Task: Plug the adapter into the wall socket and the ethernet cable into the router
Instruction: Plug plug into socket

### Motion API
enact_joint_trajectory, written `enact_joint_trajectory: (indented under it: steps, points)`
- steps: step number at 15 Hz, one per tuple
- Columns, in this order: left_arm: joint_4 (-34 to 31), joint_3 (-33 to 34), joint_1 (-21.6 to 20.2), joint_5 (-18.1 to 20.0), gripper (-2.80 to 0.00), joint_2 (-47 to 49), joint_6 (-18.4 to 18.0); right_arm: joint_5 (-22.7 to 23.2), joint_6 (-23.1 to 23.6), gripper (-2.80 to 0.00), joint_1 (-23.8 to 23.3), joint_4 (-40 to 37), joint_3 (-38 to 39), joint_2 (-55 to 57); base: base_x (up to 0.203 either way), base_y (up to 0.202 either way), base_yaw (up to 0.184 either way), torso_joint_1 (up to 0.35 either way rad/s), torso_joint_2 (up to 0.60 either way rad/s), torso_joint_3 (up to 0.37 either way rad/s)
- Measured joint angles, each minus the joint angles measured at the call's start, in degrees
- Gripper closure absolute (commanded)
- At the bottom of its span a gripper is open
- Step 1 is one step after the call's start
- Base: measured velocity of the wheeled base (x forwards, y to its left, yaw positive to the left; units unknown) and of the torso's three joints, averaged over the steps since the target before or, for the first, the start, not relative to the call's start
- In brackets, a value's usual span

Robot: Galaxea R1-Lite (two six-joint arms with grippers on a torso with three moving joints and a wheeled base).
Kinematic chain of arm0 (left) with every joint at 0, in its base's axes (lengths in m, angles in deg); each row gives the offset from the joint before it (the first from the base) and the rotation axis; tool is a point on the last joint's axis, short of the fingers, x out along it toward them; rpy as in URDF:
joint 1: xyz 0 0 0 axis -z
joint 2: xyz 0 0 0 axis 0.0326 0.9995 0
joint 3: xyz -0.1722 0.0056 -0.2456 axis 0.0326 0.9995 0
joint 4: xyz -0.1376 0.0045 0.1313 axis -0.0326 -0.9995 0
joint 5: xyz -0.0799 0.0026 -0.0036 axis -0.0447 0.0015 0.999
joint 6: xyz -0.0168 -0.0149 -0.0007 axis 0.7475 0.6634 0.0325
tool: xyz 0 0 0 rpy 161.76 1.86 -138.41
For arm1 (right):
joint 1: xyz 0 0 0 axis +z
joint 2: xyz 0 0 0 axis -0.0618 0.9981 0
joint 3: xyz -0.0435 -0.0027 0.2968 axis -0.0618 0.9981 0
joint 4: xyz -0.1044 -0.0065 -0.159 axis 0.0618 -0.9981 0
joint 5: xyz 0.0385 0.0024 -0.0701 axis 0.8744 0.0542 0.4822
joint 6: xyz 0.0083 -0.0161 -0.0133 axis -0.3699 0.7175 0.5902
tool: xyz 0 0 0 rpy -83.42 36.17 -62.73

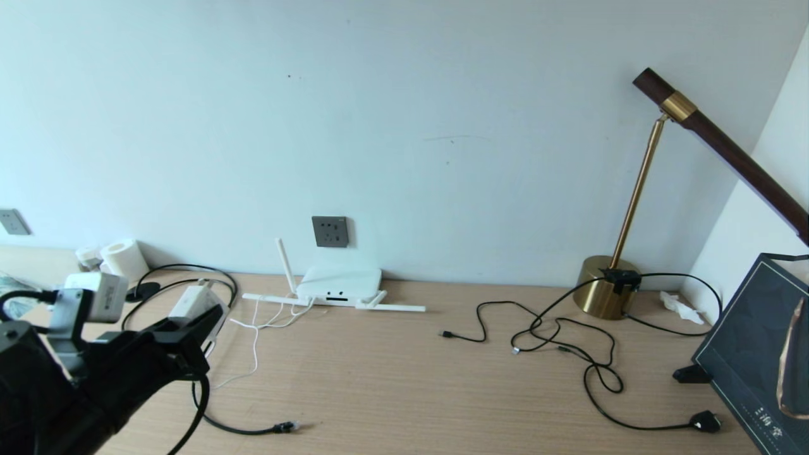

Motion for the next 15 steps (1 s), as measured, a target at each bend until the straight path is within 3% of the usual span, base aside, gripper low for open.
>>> enact_joint_trajectory:
  steps: [15]
  points:
    - [-0.03, 1.71, 0.06, 0.15, 0.0, 0.09, -0.07, -0.02, 0.0, 0.0, 0.0, 0.0, -0.02, 0.01, 0.0, 0.0, 0.0, 0.0, 0.0, 0.0]
